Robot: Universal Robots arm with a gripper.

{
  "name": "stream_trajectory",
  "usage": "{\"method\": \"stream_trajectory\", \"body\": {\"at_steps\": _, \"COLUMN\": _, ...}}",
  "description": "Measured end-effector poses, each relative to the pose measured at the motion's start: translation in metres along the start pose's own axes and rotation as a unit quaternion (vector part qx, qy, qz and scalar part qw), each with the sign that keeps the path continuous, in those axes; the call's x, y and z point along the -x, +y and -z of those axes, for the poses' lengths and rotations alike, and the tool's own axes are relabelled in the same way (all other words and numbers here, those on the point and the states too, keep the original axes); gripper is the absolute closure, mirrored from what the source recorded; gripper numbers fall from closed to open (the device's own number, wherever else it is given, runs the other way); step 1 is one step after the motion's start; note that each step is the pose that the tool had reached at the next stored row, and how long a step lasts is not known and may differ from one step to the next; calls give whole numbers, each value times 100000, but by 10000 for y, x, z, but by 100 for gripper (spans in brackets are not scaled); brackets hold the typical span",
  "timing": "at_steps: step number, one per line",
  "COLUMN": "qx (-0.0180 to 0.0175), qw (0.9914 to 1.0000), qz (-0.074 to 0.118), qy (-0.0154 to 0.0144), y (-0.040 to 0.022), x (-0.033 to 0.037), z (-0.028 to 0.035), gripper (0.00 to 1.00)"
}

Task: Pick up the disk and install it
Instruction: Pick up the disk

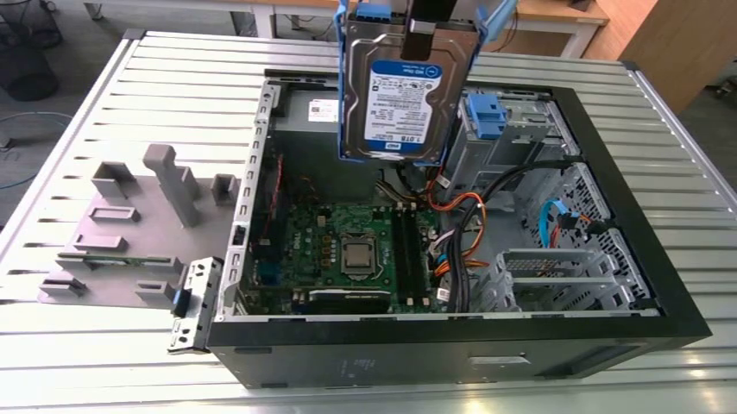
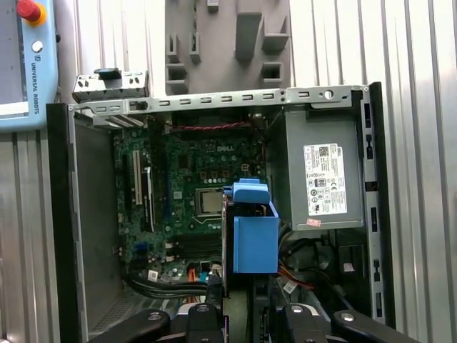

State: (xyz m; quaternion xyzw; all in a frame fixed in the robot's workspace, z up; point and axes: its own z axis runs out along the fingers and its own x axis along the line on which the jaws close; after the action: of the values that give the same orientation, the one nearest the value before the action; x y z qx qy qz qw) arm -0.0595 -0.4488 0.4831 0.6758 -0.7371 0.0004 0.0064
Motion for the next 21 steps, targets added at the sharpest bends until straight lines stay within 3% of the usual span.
{"method": "stream_trajectory", "body": {"at_steps": 11, "qx": -24, "qw": 100000, "qz": -6, "qy": 273, "y": -6, "x": -68, "z": -12, "gripper": 65}}
{"method": "stream_trajectory", "body": {"at_steps": 21, "qx": -28, "qw": 100000, "qz": -6, "qy": 296, "y": -12, "x": -134, "z": -20, "gripper": 65}}
